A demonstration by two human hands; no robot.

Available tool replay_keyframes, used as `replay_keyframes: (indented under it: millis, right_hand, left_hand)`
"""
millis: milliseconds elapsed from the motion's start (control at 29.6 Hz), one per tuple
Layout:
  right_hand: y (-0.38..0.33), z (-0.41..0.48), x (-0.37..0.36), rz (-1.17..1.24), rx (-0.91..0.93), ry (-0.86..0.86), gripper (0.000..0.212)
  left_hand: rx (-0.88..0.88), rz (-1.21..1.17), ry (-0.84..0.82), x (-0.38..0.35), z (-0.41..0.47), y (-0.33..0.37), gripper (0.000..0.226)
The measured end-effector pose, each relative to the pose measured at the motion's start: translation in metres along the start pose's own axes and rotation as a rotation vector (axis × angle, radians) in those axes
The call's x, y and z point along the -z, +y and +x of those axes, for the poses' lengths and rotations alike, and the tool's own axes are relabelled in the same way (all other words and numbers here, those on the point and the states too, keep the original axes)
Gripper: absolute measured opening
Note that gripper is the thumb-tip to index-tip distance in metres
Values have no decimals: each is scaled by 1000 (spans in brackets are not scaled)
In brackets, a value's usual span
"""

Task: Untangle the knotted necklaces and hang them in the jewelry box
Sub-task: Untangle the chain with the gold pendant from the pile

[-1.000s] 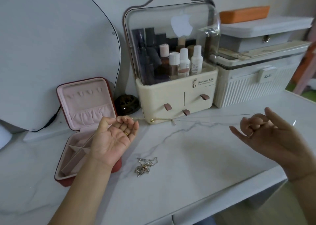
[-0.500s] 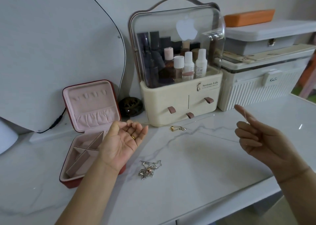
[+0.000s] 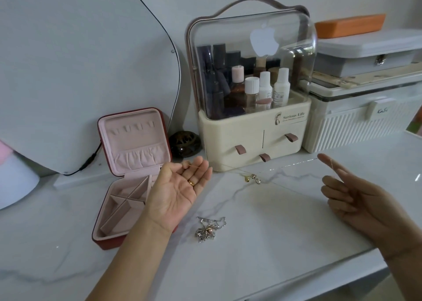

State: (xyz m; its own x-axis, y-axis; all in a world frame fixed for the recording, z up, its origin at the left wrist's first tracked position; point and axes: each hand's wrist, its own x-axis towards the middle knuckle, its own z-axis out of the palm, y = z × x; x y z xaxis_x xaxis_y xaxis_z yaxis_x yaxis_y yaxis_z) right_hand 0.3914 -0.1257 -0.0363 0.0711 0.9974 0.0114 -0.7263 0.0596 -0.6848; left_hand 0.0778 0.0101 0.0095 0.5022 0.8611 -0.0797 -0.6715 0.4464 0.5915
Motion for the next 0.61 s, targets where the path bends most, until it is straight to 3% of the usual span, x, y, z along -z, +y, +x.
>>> replay_keyframes:
  millis: [68, 203, 372, 608]
  right_hand:
    - [0, -1, -2, -9, -6, -11, 54]
    - [-2, -1, -16, -175, -6, 87, 59]
    - [-5, -5, -32, -302, -171, -25, 81]
    - [16, -4, -48, -437, -363, -143, 87]
  left_hand:
    - [31, -21, -62, 1, -2, 2, 22]
    - [27, 318, -102, -4, -9, 0, 10]
    - [-102, 789, -219, -8, -17, -14, 45]
    - [-126, 967, -429, -42, -18, -22, 52]
